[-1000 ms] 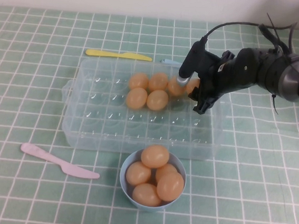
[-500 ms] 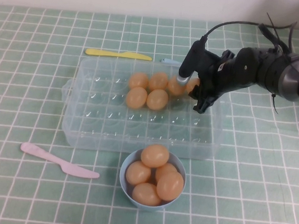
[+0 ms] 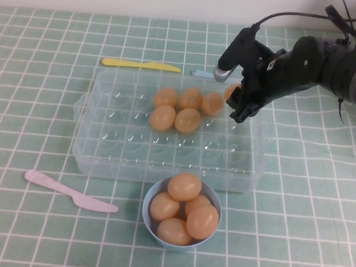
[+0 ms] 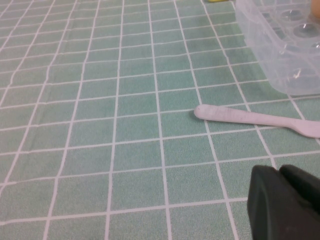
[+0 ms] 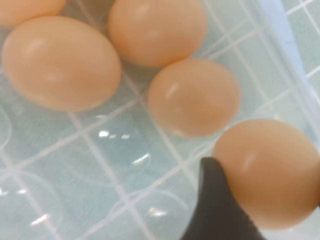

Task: Take an egg out of the egg box
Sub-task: Pick up the egg from the plastic box, then place the egg in the bowl

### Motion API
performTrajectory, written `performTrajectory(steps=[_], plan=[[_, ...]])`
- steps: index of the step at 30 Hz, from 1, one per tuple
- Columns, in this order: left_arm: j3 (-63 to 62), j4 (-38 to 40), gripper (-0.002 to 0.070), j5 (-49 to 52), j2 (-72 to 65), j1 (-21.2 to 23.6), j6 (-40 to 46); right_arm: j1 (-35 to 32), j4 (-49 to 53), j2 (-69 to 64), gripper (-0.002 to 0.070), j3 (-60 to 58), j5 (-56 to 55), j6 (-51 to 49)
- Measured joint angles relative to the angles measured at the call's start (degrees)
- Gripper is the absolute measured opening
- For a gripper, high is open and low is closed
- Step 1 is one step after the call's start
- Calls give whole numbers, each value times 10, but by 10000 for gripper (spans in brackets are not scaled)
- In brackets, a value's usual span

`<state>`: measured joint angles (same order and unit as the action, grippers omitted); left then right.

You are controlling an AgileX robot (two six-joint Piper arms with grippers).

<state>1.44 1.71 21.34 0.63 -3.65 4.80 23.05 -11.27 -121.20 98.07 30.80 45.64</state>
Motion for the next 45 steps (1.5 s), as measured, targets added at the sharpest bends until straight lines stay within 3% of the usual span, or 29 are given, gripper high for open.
performTrajectory(steps=[20, 29, 38, 45], plan=[[0, 0, -3, 0, 0, 0, 0, 58, -18, 128, 357, -1, 184, -146], [0, 0, -3, 0, 0, 0, 0, 152, -21, 189, 356, -25, 326, -239], [0, 0, -3, 0, 0, 0, 0, 253, -23, 222, 354, -63, 359, -352], [0, 0, -3, 0, 0, 0, 0, 276, 55, 214, 353, -66, 365, -473]])
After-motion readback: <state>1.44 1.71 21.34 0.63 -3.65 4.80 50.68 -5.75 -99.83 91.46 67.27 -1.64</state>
